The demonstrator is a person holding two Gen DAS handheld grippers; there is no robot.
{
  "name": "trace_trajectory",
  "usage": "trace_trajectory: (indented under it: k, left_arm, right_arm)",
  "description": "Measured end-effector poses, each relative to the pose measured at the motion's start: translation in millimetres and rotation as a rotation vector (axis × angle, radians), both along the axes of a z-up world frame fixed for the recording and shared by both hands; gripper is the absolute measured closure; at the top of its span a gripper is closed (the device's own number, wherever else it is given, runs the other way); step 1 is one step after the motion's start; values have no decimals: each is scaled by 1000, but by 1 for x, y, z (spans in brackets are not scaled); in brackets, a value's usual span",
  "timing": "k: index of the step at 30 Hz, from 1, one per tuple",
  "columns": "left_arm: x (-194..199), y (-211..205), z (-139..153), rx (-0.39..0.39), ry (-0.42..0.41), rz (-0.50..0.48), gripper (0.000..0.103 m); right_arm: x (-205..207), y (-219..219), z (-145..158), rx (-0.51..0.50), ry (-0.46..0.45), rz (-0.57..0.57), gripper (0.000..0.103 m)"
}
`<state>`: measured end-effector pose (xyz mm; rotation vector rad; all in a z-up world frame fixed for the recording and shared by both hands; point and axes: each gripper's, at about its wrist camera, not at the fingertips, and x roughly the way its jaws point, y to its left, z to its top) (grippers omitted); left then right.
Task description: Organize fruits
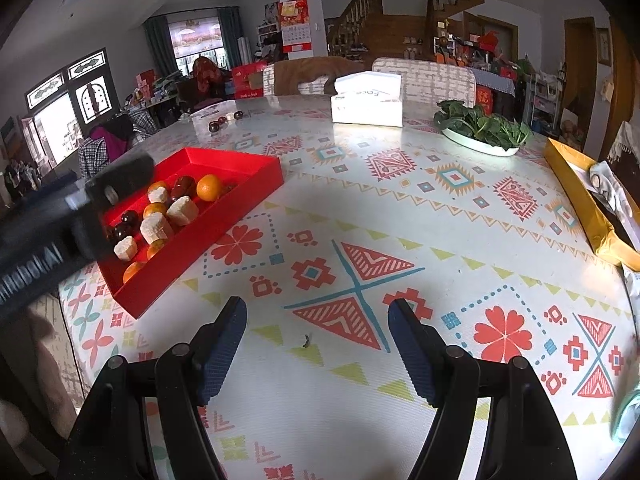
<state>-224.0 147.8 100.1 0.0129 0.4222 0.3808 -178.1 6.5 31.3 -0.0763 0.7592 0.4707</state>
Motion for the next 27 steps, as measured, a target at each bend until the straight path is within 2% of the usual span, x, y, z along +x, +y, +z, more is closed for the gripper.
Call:
trace_trajectory:
  k: [1,6,14,17,23,27]
  left_arm:
    - [-4,0,3,7,-16,16,0]
    - [-24,9,11,0,-97,82,0]
    - [-26,24,9,-56,-36,71,0]
    - [-30,31,12,-56,-38,80,0]
    - [-31,51,46,-71,-86,90,0]
    - [-21,44,65,-85,-78,60,0]
  right_arm:
    - [-1,1,1,-1,-4,3,25]
    - [-10,6,5,-5,-28,27,25]
    - [-27,20,13,-29,-60,66,25]
    - [-34,29,19,-38,-83,97,22]
    - [-40,51,34,-58,-129,157,20]
    - [-37,41,53,9,-144,142,20]
